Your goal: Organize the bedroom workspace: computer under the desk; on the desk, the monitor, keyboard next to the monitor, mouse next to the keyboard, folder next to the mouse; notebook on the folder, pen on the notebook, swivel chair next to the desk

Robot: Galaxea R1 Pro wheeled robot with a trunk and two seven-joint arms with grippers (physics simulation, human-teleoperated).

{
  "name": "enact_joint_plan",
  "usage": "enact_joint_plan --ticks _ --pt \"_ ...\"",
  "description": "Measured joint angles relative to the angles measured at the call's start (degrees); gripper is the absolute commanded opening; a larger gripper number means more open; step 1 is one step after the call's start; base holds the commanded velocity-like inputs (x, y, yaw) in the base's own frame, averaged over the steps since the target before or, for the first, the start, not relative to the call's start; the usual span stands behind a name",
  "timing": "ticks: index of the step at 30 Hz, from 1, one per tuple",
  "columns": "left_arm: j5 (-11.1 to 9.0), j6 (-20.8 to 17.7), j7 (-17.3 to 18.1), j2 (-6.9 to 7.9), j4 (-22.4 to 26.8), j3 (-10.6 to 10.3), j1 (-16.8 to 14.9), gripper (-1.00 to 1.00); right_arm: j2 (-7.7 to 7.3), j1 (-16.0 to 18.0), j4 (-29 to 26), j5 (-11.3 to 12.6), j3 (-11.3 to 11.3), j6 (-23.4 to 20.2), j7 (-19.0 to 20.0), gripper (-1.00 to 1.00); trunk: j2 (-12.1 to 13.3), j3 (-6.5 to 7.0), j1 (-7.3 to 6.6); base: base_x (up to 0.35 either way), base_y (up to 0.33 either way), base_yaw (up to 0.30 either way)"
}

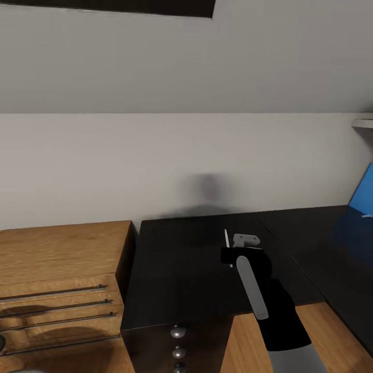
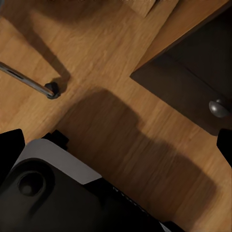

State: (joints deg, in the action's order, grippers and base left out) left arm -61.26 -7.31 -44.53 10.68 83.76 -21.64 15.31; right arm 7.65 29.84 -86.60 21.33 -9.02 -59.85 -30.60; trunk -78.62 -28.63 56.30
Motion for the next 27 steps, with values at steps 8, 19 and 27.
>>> enact_joint_plan --ticks 8,19,27 --pt "0.5 1.5 0.0 0.09 -1.5 -0.1 0.1 1.00 0.00 0.0 0.0 0.1 0.0 0.0 0.0 -1.00 0.0 0.01 0.00 0.000 0.000 -0.004" --pt "5.0 7.4 3.0 0.87 -1.9 -0.4 6.2 1.00 -0.34 -0.1 -2.4 0.0 0.1 0.0 -0.1 -1.00 0.0 0.01 0.00 0.000 0.000 -0.070" --pt "5.3 9.7 8.5 1.54 -3.0 -0.3 7.9 1.00 -4.30 -0.4 -3.4 0.2 0.8 0.0 0.1 -1.00 0.0 0.01 0.00 0.000 -0.023 -0.259"
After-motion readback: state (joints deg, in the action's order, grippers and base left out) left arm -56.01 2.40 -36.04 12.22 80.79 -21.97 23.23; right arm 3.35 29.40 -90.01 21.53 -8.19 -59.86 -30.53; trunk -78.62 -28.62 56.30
